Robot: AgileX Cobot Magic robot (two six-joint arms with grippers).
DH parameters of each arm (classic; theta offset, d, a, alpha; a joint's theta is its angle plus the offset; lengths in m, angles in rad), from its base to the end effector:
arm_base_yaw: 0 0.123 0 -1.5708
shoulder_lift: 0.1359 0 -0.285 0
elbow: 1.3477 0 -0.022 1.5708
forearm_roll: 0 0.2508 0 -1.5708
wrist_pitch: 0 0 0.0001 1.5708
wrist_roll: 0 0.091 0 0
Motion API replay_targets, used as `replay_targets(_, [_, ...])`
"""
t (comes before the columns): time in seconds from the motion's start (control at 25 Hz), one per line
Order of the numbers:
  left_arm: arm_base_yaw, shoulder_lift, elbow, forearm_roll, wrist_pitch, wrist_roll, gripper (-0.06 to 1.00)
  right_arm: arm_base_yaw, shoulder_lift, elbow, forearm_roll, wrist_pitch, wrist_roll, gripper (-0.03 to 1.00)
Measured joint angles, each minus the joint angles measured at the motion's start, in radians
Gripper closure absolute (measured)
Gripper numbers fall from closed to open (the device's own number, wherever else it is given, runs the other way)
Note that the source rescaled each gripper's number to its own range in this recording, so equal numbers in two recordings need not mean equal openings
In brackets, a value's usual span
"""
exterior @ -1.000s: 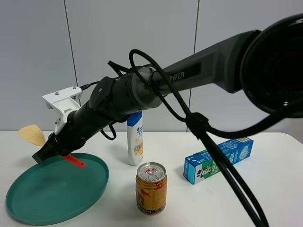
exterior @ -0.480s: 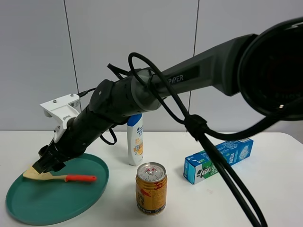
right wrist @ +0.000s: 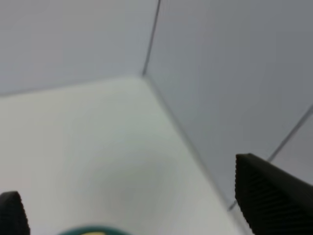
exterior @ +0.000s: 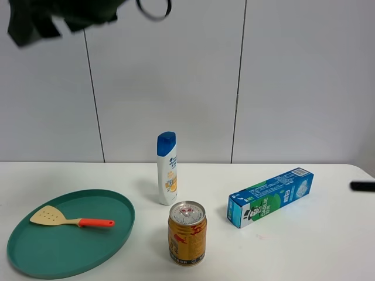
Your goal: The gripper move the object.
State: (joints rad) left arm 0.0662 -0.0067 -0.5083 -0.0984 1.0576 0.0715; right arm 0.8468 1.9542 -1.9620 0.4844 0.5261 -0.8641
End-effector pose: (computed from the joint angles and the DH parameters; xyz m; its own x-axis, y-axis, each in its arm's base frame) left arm -0.0064 -0.0082 0.2801 -0.4366 -0.0059 -0.8996 0.0209 0.9996 -0.0167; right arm 0.2961 0.3671 0.3832 0.1468 -0.4553 -0.8782 -0.8942 0.3185 -0.3146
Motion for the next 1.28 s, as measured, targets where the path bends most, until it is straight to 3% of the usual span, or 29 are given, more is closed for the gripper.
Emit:
replay_targets(0.24, [0.000,0.000,0.000,0.000,0.000,0.000,-0.06,0.006,-0.257,-0.001,-0.246,0.126,0.182,0.14])
replay_targets(0.52, [0.000,0.000,0.000,0.000,0.000,0.000,-0.06,0.016,-0.398,0.007,-0.595,0.401,0.541,0.14])
replay_targets(0.68, [0.000,0.000,0.000,0.000,0.000,0.000,-0.06,0.016,-0.472,0.148,-0.769,0.499,0.704,0.14])
replay_targets(0.84, [0.000,0.000,0.000,0.000,0.000,0.000,-0.06,0.016,-0.568,0.424,-0.816,0.454,0.754,0.14])
replay_targets(1.04, [0.000,0.000,0.000,0.000,0.000,0.000,-0.06,0.014,-0.751,0.810,-0.769,0.245,0.790,0.14])
replay_targets(1.28, [0.000,0.000,0.000,0.000,0.000,0.000,-0.06,-0.124,-0.864,0.998,-0.647,0.167,0.798,0.14])
